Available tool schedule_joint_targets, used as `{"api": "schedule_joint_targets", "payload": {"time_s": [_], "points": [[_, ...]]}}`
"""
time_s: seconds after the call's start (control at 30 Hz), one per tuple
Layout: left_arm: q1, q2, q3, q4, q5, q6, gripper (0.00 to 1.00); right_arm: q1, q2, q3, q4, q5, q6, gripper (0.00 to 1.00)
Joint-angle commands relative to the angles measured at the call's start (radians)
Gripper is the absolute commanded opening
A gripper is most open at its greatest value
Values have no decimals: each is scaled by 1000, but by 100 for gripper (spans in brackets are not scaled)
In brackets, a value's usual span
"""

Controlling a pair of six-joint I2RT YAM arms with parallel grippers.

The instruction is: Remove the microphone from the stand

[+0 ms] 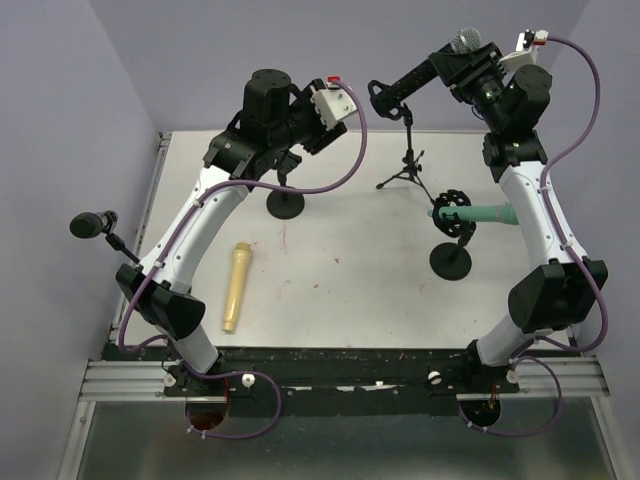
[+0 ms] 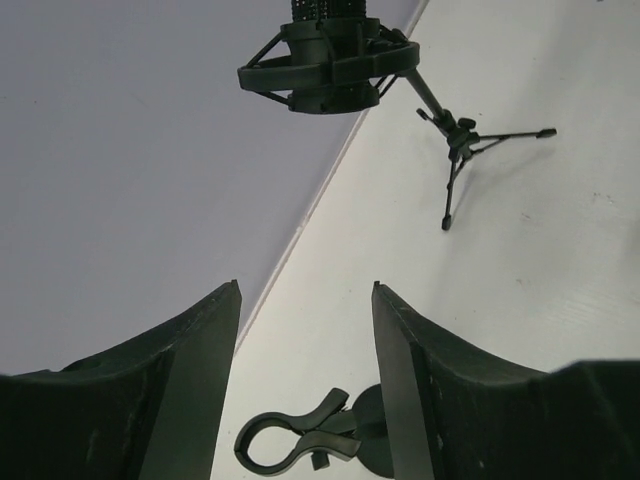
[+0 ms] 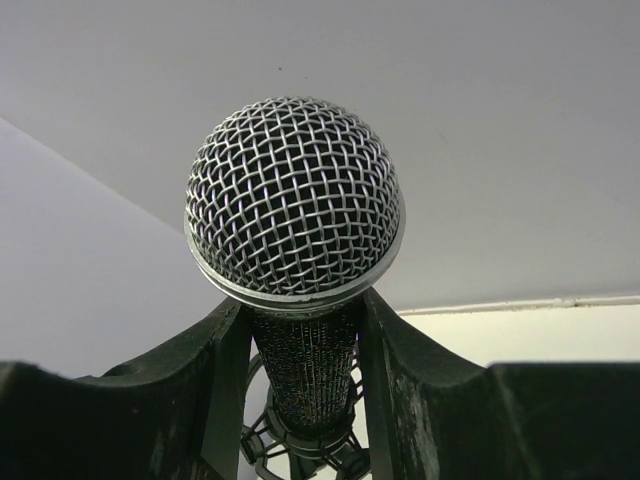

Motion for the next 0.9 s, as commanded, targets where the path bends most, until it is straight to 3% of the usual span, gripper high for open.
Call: {"api": "schedule_joint_targets", "payload": {"time_s": [0.0, 0.27, 0.57, 0.7, 0.87], "points": [[-13, -29, -2, 75, 36, -34, 66, 10, -8, 37, 57, -35, 63, 1], [-44, -113, -91, 184, 82, -50, 76, 15, 6, 114, 31, -47, 102, 1], [-103, -192, -214, 300, 88, 8, 88, 79, -32, -27, 53, -87, 103, 1], [-125, -147, -176, 336, 50, 2, 89, 108, -40, -62, 68, -108, 98, 1], [-166, 18, 25, 293, -91, 49, 91, 111, -32, -53, 73, -104, 95, 1]]}}
